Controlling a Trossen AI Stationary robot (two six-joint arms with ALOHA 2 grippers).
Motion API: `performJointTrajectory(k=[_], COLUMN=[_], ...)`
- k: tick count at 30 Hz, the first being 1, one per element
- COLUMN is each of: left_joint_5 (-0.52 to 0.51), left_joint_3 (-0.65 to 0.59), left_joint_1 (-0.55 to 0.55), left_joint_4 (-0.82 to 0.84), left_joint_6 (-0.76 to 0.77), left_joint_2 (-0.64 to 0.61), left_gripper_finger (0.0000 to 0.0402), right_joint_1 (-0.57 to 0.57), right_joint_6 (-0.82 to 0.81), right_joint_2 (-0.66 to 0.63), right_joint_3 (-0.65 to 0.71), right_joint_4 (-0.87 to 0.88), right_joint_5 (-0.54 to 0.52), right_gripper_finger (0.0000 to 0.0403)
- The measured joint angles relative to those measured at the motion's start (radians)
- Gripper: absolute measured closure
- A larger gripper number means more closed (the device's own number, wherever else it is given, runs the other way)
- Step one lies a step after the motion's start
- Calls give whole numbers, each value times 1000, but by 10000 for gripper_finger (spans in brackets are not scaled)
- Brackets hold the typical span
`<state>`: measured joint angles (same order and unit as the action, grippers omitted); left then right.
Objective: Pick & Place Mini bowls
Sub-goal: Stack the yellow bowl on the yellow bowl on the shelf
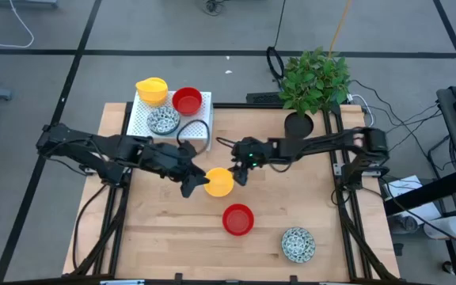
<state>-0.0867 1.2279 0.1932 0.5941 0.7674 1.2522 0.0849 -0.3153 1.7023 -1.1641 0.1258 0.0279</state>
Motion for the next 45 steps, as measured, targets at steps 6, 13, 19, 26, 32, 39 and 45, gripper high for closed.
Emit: performJointTrajectory(k=[6, 13, 19, 26, 32, 39, 45], left_joint_5=[-26, -12, -10, -26, -27, 4, 66], left_joint_3=[0, 0, 0, 0, 0, 0, 1], left_joint_1=[0, 6, 10, 7, -10, -11, -17], left_joint_4=[139, 137, 133, 95, 68, 97, 119], left_joint_6=[-155, -508, -795, -943, -907, -857, -772], left_joint_2=[88, 270, 394, 530, 628, 659, 630], left_gripper_finger=[238, 238, 238, 238, 238, 290, 389], right_joint_1=[-1, -2, -2, -2, -2, -18, -30], right_joint_6=[68, 55, -10, -68, -90, -96, -149], right_joint_2=[-192, -368, -463, -525, -561, -599, -638], right_joint_3=[0, 0, 0, 1, 1, 20, 109], right_joint_4=[266, 500, 600, 716, 781, 801, 785], right_joint_5=[0, -1, -1, -1, -1, -4, -4], right_gripper_finger=[218, 229, 227, 233, 234, 234, 234])
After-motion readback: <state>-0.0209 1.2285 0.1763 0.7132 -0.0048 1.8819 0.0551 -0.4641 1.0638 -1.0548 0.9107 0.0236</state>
